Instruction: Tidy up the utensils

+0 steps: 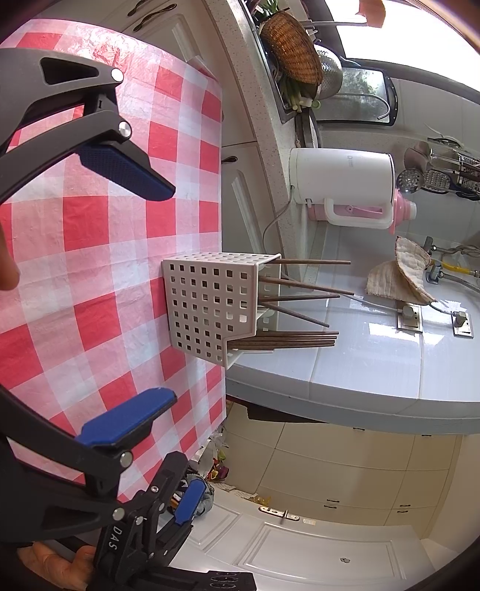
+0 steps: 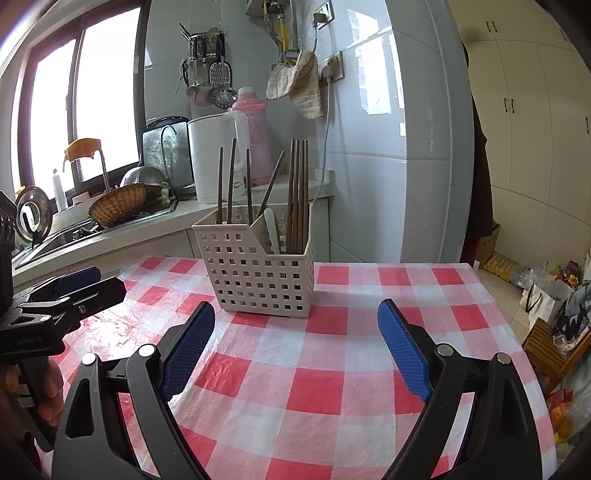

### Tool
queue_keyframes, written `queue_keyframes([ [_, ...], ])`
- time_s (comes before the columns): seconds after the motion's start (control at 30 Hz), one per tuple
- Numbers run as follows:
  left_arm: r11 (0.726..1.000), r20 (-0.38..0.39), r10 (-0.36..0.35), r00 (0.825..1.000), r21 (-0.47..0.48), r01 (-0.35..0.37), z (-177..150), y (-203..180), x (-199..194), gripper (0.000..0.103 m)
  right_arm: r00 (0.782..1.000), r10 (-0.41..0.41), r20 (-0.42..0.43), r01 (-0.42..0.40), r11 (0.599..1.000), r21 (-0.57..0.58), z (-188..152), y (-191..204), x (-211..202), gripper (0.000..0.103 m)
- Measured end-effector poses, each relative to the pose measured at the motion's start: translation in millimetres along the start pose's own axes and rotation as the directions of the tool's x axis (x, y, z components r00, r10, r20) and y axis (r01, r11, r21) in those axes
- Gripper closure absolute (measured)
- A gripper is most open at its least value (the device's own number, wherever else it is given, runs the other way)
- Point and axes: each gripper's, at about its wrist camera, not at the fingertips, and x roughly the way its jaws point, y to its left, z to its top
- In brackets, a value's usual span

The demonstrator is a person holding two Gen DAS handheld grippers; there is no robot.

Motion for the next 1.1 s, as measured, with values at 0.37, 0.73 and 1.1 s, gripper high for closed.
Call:
queue_keyframes([
  [0.37,1.0,0.001,0.001,1.0,0.001,-0.001,0.3,-0.1,-0.3,0.005,1.0,0.003,-0.002,-0.003,1.0,-0.002,0.0,-0.3,-0.7,0.019],
  [0.73,1.0,0.002,0.001,1.0,0.002,-0.001,0.6,-0.7,-0.5,0.005,1.0,0.004,-0.004,-0.004,1.0,-0.002,0.3,0.9,-0.9,0.019],
  [1.1,1.0,0.004,-0.012,1.0,0.001,0.011,2.3,-4.1,-3.2,0.005,1.0,0.008,-0.005,-0.008,1.0,-0.004,0.8,1.2,-0.2,0.019],
])
